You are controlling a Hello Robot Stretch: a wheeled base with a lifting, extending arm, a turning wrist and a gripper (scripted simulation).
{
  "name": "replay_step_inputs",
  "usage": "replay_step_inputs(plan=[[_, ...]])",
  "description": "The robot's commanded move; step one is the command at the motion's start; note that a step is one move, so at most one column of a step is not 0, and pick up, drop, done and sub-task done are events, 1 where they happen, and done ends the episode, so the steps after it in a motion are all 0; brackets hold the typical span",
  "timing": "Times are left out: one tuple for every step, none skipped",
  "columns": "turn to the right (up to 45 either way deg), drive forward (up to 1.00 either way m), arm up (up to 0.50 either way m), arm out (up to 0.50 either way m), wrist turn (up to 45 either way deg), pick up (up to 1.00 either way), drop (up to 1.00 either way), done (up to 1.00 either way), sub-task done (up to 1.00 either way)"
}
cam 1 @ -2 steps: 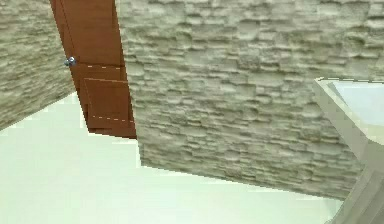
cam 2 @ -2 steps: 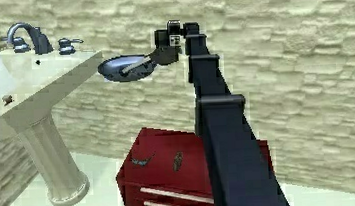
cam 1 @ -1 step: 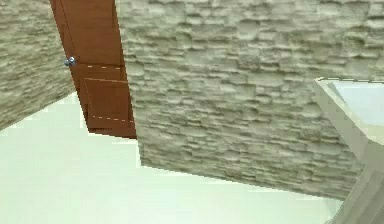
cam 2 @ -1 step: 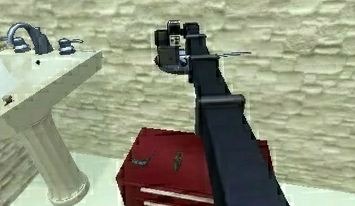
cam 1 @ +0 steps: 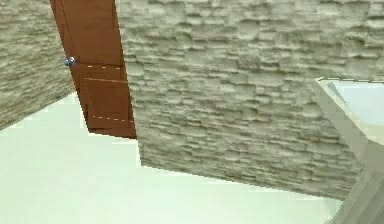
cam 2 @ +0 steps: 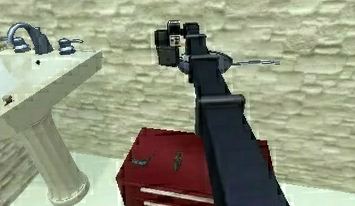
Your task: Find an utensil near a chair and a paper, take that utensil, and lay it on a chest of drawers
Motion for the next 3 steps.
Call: replay_step_inputs(plan=[[0.0, 0.0, -0.32, 0.0, 0.0, 0.0, 0.0, 0.0, 0.0], [0.0, 0.0, -0.32, 0.0, 0.0, 0.0, 0.0, 0.0, 0.0], [0.0, 0.0, 0.0, 0.0, 0.0, 0.0, 1.0, 0.0, 0.0]])
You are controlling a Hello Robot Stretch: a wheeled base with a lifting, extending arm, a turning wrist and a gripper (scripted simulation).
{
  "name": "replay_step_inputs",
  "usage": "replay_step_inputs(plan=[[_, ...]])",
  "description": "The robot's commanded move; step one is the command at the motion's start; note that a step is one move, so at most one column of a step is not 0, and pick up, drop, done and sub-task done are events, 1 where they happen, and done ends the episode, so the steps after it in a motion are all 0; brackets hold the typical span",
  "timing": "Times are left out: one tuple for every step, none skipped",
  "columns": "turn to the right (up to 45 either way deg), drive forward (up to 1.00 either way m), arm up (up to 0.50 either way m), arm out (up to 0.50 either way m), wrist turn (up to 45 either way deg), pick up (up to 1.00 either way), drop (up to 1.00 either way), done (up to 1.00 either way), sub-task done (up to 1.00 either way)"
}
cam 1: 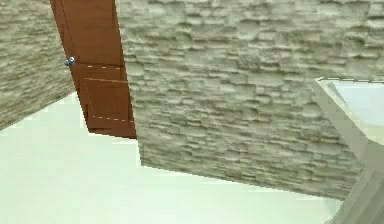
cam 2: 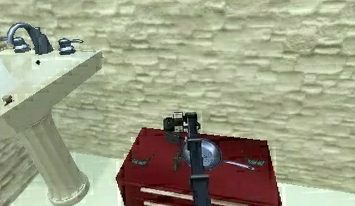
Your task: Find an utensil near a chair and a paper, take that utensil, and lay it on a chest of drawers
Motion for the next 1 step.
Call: replay_step_inputs(plan=[[0.0, 0.0, 0.1, 0.0, 0.0, 0.0, 0.0, 0.0, 0.0]])
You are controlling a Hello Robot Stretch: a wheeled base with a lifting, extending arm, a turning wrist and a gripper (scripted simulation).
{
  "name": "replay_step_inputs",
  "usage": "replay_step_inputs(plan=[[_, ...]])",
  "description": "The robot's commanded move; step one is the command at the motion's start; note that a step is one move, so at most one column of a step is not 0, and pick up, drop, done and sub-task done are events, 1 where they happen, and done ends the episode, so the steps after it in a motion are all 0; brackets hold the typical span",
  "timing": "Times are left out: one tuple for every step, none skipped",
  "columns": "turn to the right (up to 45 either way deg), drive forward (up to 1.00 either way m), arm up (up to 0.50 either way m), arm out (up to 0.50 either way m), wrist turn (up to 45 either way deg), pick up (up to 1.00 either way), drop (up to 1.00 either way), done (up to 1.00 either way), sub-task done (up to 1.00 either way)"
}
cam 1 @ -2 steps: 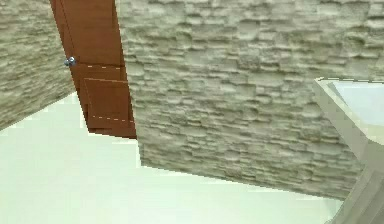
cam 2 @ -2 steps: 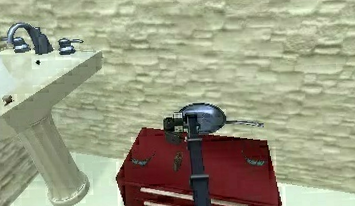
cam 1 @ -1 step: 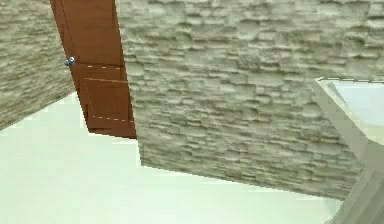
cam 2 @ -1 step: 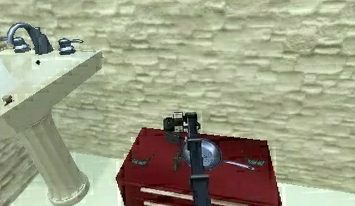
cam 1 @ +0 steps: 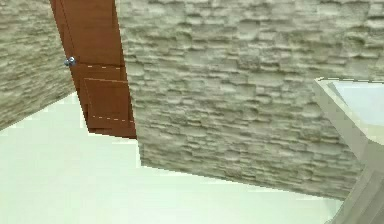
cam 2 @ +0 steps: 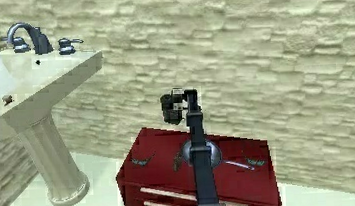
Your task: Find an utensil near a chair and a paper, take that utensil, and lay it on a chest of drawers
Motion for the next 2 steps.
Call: replay_step_inputs(plan=[[0.0, 0.0, 0.0, -0.08, 0.0, 0.0, 0.0, 0.0, 0.0], [0.0, 0.0, 0.0, 0.0, 0.0, 0.0, 0.0, 1.0, 0.0]])
